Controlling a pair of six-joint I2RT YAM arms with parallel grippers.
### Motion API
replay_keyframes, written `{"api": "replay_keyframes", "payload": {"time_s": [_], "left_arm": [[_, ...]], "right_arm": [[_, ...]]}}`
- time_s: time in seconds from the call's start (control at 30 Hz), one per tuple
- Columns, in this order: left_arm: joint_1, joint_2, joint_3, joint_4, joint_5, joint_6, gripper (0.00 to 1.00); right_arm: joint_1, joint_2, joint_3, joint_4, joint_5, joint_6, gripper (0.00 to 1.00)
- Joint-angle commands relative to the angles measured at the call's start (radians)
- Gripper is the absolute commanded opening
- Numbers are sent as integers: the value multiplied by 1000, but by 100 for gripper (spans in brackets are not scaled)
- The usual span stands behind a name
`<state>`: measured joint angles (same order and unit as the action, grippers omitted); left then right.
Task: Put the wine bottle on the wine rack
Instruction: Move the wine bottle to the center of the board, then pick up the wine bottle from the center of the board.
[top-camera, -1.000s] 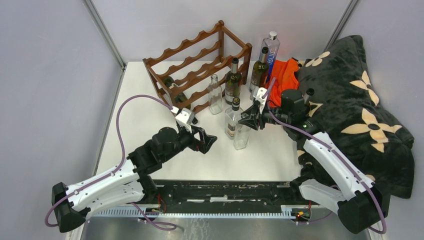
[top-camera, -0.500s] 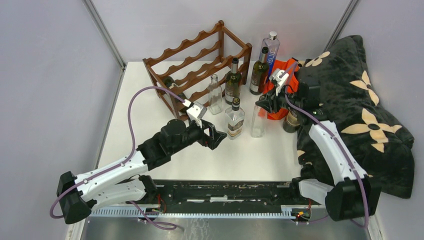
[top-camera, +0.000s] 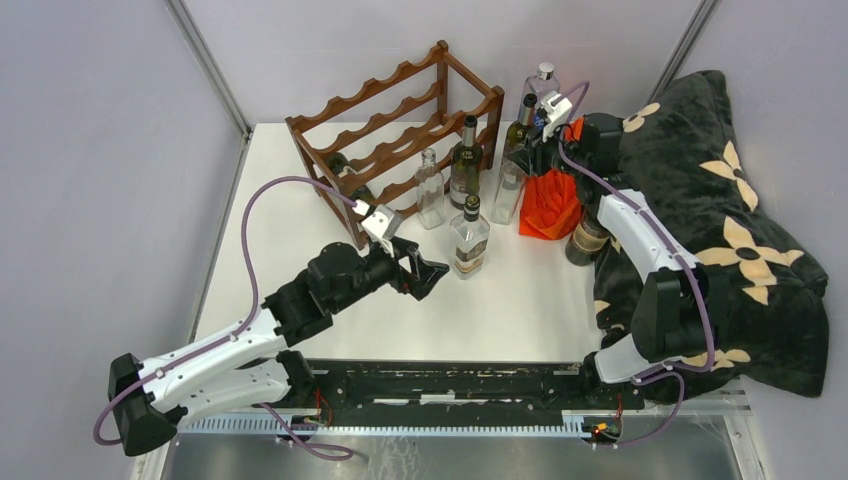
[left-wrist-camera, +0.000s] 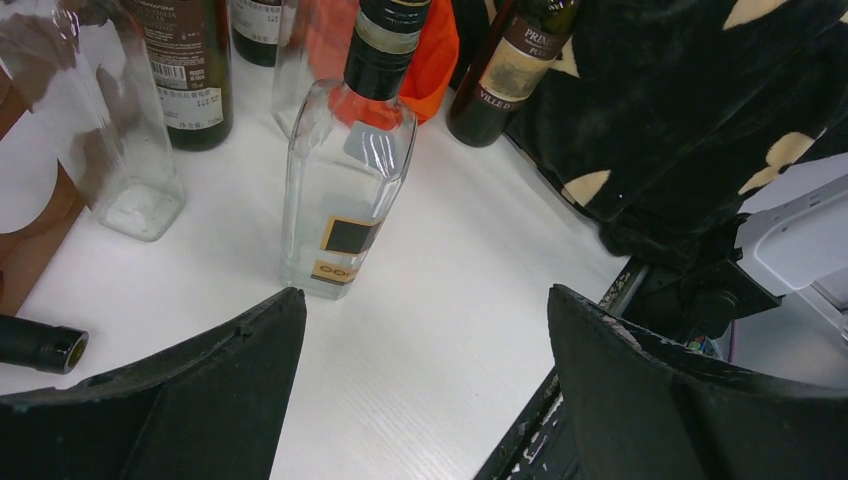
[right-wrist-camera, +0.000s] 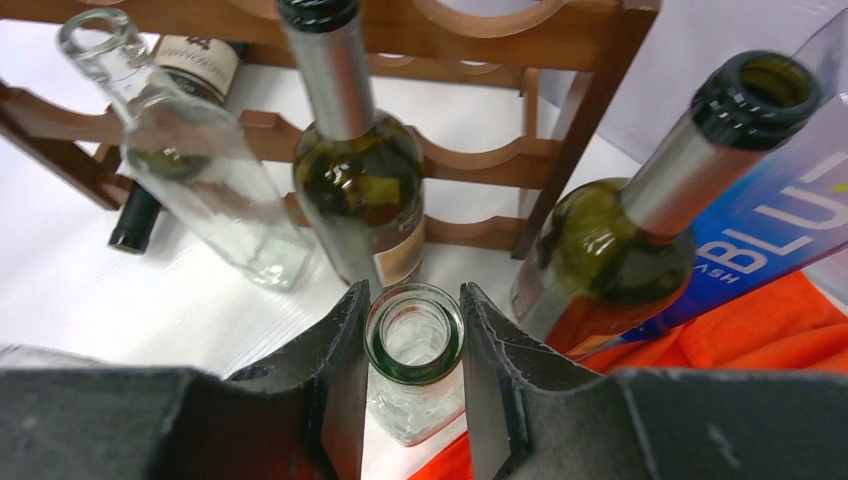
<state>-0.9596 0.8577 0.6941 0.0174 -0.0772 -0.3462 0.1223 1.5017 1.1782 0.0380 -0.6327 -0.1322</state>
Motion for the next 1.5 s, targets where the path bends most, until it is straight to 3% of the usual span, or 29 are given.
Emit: {"api": "replay_keyframes", "payload": {"time_s": [0.0, 0.1, 0.4, 0.73, 0.87, 1.0, 1.33, 1.47], "left_arm": [[0, -16, -1, 44, -25, 10, 95], [0, -13, 0, 45, -29, 6, 95], [0, 36, 42, 47, -40, -34, 94], [-1, 140, 166, 31, -63, 27, 94], [-1, 239, 270, -10, -82, 90, 94], [1, 328, 354, -45, -66, 128, 94], [42, 542, 518, -82, -55, 136, 90], [45, 601, 564, -102, -65, 127, 81]], "right_arm": [[-5, 30, 101, 97, 52, -2, 12], [-5, 47, 113, 82, 68, -22, 18], [-4, 46, 148, 29, -2, -8, 63], [-43, -111, 139, -126, -66, -80, 98], [-77, -208, 84, -283, -149, -205, 98], [-113, -341, -73, -409, -219, -306, 98], [-116, -574, -500, -294, -341, -362, 98], [-165, -565, -565, -249, -376, -351, 98]]}}
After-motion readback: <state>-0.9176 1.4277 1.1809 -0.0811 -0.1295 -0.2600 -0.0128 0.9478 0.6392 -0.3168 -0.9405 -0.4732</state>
